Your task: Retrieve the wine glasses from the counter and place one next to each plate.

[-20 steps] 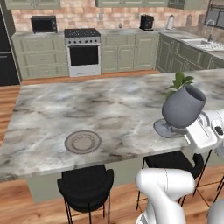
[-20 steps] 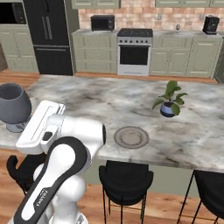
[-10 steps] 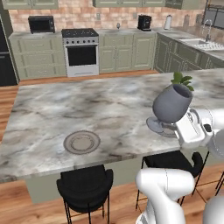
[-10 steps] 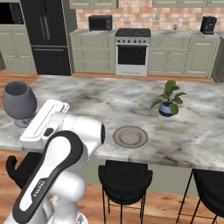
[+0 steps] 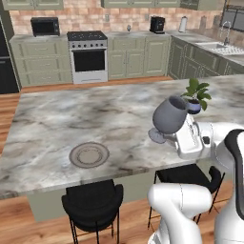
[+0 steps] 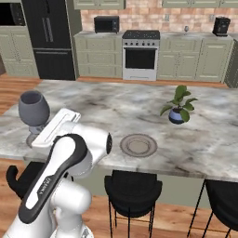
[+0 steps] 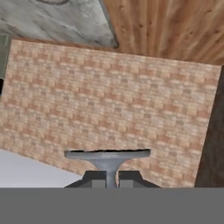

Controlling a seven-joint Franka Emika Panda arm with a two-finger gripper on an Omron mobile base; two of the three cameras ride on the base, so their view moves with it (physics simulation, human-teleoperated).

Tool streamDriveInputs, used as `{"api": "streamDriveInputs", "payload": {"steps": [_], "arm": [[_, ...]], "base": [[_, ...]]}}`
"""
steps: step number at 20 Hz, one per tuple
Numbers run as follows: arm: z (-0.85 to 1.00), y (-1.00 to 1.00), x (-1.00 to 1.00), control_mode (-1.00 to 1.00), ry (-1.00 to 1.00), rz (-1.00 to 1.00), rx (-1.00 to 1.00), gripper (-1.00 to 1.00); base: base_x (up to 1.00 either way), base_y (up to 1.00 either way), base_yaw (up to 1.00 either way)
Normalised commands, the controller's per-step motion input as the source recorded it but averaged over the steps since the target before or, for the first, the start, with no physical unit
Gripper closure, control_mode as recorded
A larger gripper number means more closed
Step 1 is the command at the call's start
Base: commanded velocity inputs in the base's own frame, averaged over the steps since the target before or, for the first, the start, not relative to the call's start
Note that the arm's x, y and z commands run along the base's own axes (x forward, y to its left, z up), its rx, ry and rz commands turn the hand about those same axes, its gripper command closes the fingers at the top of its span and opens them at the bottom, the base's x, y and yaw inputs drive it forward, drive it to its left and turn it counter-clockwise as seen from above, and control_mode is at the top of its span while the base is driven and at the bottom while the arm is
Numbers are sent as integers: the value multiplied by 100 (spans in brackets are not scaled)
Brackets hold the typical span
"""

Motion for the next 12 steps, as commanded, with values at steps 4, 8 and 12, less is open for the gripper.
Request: {"api": "streamDriveInputs", "payload": {"steps": [4, 8, 12], "arm": [[-43, 0, 57, -100, 9, -1, 0, 100], [-42, 0, 52, -100, 9, 0, 0, 100], [-35, 1, 35, -100, 7, 0, 0, 100]], "base": [[0, 0, 0], [0, 0, 0], [0, 0, 0]]}}
